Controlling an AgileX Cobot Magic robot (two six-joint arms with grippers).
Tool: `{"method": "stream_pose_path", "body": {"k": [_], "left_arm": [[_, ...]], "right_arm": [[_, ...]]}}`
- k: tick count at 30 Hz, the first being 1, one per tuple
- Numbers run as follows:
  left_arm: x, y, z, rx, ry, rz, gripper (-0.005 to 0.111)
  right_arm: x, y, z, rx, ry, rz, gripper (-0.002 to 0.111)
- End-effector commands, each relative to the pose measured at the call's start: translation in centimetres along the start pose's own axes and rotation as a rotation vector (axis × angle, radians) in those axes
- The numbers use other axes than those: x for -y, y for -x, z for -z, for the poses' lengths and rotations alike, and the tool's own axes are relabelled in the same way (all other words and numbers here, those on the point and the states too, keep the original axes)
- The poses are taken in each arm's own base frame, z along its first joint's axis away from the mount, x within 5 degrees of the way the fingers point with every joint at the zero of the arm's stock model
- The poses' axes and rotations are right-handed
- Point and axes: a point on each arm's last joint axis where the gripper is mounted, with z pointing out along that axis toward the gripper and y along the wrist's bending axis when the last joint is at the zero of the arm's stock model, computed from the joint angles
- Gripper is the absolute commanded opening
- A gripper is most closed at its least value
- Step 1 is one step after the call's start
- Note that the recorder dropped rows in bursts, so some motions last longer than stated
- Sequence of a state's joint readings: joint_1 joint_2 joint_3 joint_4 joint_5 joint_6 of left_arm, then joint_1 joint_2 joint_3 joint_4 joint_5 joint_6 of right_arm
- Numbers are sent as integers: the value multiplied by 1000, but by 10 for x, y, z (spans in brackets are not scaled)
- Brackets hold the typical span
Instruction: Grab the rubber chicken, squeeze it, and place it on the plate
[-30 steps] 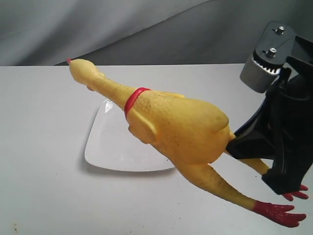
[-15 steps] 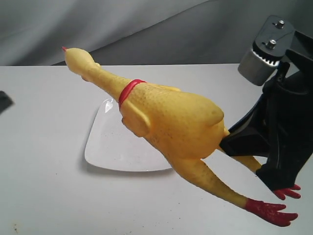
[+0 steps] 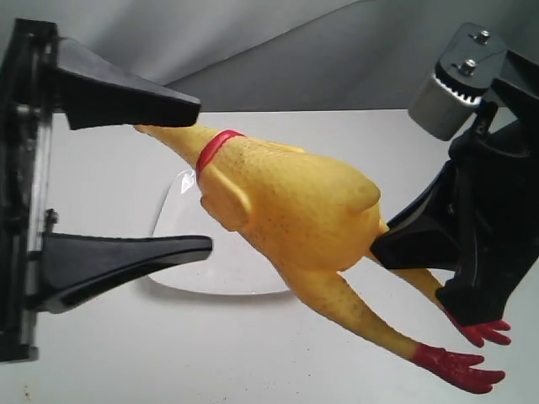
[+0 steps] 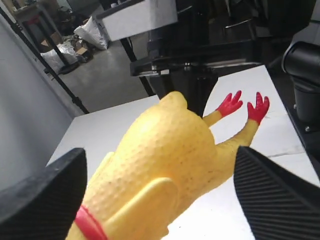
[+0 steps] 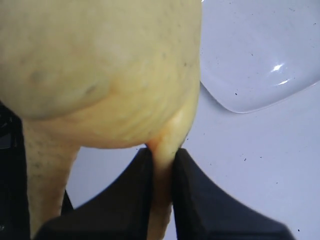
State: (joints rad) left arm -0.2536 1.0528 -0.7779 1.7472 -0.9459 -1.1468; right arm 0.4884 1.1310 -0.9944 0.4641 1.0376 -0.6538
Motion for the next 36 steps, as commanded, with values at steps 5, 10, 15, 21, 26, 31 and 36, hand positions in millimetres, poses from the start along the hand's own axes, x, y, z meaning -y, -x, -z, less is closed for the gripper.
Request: {"method": "stream_pose_path", "body": {"k": [5, 10, 15, 21, 26, 31, 36], "left_arm": [[-2, -18, -45, -116, 24, -76, 76], [-1, -30, -63, -182, 34, -95, 76], [1, -32, -68, -188, 18, -94, 44], [4, -30, -68, -170, -6, -98, 1], [4, -29, -68, -166, -12, -94, 0], [4, -29, -68, -166, -12, -90, 0], [5, -30, -68, -169, -10, -89, 21]], "right_arm": [[-2, 2, 1, 33, 6, 4, 0], [-3, 1, 1, 20, 17, 9, 0], [-3, 0, 1, 17, 19, 15, 0], [-3, 0, 1, 17, 19, 15, 0], [-3, 0, 1, 14, 21, 14, 0], [-3, 0, 1, 14, 21, 14, 0], [-3, 0, 1, 14, 21, 14, 0]]}}
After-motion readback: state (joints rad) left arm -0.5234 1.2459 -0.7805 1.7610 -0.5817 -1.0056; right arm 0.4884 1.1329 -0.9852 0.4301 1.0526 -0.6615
